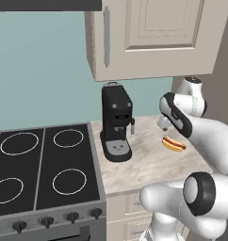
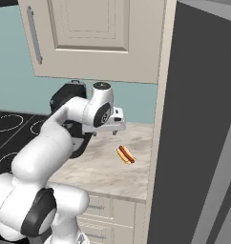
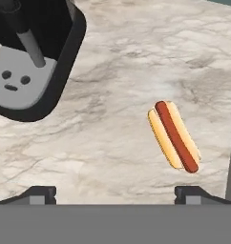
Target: Store the hot dog in the freezer for long-term storage. Close the freezer door after placing the cooked food.
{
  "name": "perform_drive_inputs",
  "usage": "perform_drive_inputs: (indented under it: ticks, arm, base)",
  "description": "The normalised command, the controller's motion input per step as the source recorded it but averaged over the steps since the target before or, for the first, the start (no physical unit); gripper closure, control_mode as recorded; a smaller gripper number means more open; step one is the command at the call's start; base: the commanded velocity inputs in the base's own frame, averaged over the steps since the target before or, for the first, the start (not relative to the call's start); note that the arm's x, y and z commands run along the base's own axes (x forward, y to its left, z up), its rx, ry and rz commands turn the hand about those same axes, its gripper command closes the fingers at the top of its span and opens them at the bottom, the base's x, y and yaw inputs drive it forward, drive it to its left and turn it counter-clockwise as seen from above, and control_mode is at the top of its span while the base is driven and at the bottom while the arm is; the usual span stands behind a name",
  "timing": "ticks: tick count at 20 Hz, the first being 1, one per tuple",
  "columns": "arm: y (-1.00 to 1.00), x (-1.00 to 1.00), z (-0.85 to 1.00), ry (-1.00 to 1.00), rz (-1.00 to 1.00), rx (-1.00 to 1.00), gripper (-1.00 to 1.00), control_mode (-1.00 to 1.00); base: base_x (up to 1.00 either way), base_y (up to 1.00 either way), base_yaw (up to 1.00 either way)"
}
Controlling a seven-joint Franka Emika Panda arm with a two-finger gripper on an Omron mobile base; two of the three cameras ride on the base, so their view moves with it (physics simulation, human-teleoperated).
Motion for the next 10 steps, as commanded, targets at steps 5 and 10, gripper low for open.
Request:
perform_drive_inputs:
  ticks: [5, 10]
  arm:
    - [-0.30, 0.45, -0.66, 0.09, 0.00, -0.15, -1.00, -1.00]
    - [-0.30, 0.51, -0.74, 0.00, 0.00, -0.09, -1.00, -1.00]
  base:
    - [0.00, 0.00, 0.00]
    - [0.00, 0.00, 0.00]
